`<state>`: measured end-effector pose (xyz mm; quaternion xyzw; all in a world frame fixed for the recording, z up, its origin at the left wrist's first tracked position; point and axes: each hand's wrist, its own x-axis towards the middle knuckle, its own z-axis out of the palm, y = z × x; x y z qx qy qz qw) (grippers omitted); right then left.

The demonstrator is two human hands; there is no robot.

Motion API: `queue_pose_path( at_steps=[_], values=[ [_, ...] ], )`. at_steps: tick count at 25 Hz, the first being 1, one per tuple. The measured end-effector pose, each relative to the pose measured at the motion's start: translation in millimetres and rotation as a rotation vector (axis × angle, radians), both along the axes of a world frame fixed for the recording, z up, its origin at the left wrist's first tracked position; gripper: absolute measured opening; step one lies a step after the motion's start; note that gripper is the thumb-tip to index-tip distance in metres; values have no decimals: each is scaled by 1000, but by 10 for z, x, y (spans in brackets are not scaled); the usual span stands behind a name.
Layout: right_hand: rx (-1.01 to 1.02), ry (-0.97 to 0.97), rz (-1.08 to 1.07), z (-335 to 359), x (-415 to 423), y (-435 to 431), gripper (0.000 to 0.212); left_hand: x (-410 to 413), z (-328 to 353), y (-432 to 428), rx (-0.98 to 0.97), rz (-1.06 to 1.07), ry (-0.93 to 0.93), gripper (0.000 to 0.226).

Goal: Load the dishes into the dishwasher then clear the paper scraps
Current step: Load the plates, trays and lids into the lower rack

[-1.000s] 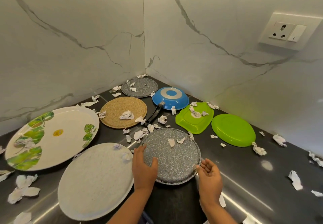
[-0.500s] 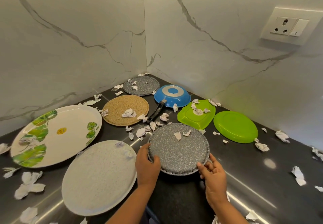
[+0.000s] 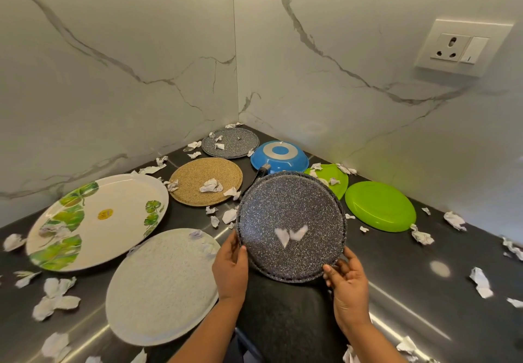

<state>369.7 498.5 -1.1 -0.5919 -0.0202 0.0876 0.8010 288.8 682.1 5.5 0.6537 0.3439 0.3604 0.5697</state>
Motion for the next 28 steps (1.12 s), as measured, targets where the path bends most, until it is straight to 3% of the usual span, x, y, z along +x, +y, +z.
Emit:
queue_pose_path(
  at_steps=[13,19,25,28],
  values=[
    [62,-25,3,35,3,-27,39,-27,-5,-49,188,-232,-38,71],
    [187,81,5,174,-85,-97,20,-99,45,-122,284,-375,-110,85],
    [90,115,-47,374,-337,-439,15,-216,91,-190,323,-513,-93,91],
    [30,73,-93,447,-539,-665,11,-354,161,-269,255,-553,-120,79]
  ],
)
